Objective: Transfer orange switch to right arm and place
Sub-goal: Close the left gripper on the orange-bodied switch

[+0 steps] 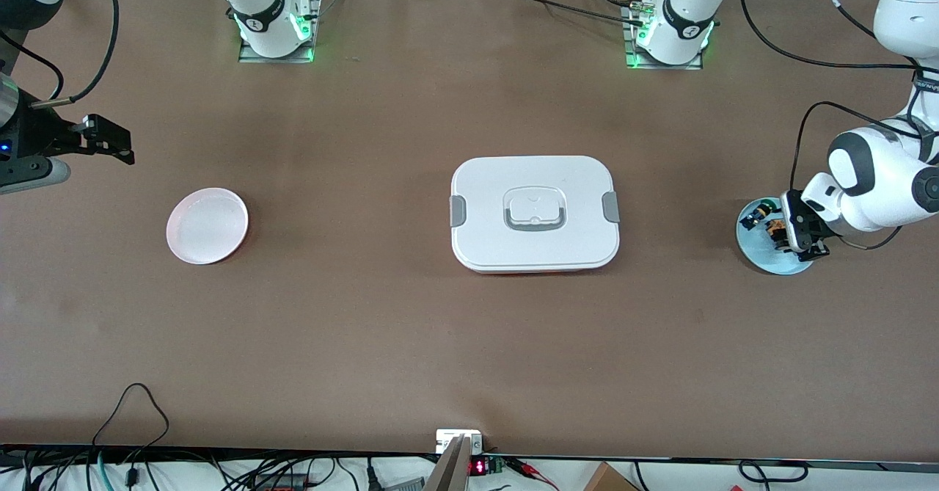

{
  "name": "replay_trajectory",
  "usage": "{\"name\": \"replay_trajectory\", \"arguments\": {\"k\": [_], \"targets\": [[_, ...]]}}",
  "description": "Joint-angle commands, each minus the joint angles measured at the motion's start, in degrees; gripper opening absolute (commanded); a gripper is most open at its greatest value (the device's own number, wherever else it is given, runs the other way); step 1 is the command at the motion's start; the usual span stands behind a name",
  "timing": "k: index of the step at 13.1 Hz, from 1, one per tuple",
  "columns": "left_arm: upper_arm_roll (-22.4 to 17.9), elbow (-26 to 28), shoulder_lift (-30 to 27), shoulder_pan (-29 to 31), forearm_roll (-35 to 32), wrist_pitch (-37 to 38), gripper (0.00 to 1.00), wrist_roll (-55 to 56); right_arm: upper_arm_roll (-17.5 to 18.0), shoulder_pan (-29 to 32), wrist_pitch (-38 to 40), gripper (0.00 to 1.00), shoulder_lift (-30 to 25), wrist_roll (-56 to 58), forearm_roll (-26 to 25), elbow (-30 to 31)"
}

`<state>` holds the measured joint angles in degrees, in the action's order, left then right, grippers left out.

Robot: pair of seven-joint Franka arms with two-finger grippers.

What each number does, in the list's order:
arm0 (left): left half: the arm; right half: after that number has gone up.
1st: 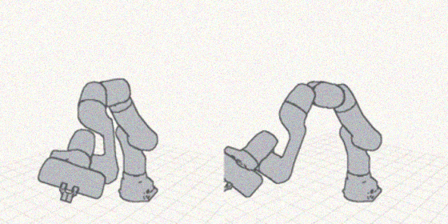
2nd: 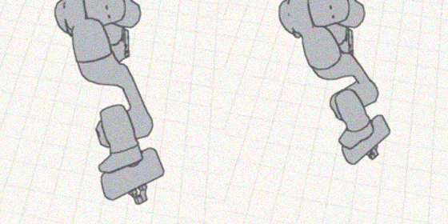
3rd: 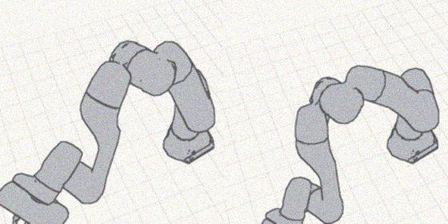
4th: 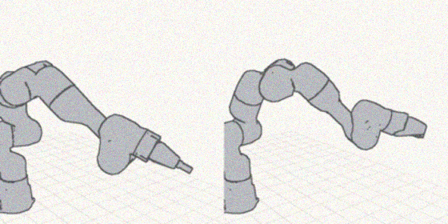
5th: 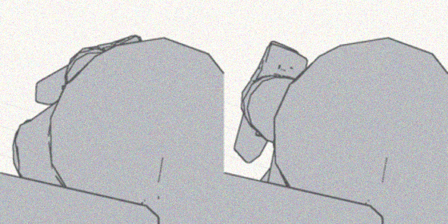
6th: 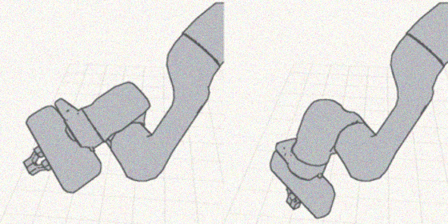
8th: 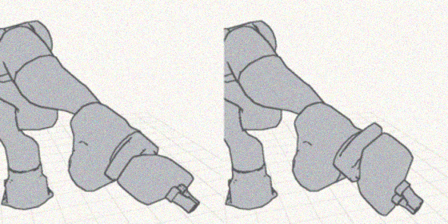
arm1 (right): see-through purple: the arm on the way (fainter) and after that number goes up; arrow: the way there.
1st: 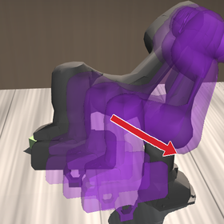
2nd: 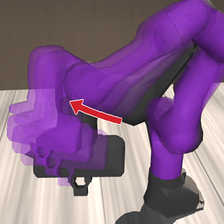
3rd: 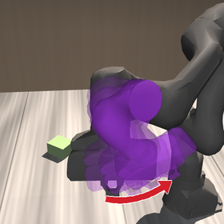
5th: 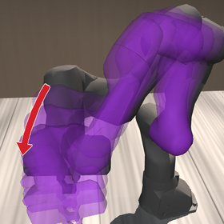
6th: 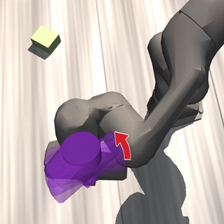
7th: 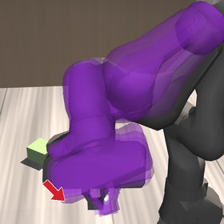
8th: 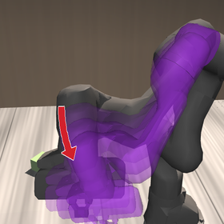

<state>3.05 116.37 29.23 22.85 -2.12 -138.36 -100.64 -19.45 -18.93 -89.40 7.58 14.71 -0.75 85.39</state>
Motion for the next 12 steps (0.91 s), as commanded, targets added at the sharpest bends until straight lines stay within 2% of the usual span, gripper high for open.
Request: {"name": "replay_trajectory", "arguments": {"k": [1,3,7,9,12], "targets": [[1.2,0.4,-0.1,1.1,-0.4,0.4,1.0,-1.6,0.1,0.2,-0.1,1.0,-0.1,0.8,-0.3,-0.4],[1.4,0.5,0.1,1.1,-0.4,0.4,0.89,-1.6,0.1,0.3,-0.1,1.0,-0.1,0.8,-0.3,-0.4],[1.4,0.4,0.2,1.1,-0.4,0.5,0.52,-1.6,0.1,0.1,-0.1,1.0,-0.1,0.1,-0.2,-0.4],[1.5,-0.4,0.0,1.1,-0.4,0.7,0.41,-1.6,0.1,0.1,-0.1,1.0,-0.1,0.1,-0.1,-0.4],[2.4,-3.5,-1.3,0.9,-0.3,1.8,0.39,-1.4,0.1,0.3,-0.5,1.0,0.1,0.1,0.0,-0.3]]}}
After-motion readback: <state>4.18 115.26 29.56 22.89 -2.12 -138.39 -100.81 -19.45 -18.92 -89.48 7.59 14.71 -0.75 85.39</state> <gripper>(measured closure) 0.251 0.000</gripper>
